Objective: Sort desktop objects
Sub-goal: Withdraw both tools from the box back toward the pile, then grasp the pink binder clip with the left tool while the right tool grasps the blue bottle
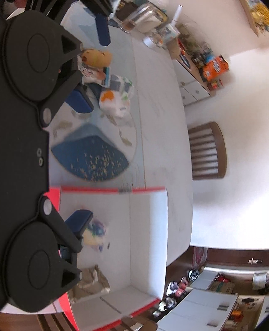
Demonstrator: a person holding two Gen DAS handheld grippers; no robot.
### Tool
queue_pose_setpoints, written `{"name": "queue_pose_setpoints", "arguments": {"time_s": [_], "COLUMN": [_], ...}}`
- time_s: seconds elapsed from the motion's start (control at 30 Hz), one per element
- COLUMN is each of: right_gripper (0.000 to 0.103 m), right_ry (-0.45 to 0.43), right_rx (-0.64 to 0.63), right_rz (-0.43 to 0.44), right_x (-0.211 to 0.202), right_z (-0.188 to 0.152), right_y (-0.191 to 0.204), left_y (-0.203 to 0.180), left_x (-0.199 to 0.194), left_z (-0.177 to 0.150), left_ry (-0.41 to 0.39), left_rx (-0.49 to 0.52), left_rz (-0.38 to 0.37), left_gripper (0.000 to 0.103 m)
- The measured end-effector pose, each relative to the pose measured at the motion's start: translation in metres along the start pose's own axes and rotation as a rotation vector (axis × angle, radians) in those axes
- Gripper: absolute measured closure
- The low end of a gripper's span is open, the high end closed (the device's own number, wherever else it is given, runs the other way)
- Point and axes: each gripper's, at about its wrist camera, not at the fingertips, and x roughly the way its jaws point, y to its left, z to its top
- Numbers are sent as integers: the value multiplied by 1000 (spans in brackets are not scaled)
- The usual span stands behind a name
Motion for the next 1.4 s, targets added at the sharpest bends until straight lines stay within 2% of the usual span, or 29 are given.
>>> {"name": "queue_pose_setpoints", "arguments": {"time_s": [0.57,0.83,1.0,1.4], "right_gripper": [4,4,6,12], "right_ry": [19,51,81,149], "right_rx": [-42,-81,-107,-182], "right_rz": [12,17,21,32], "right_x": [37,56,70,108], "right_z": [-12,-15,-19,-27], "right_y": [77,100,110,134], "left_y": [67,85,87,69], "left_x": [-34,-35,-27,10], "left_z": [-59,-84,-97,-111], "left_ry": [-9,24,53,77], "left_rx": [-73,-87,-85,19], "left_rz": [93,110,106,116], "left_gripper": [0,0,0,1]}}
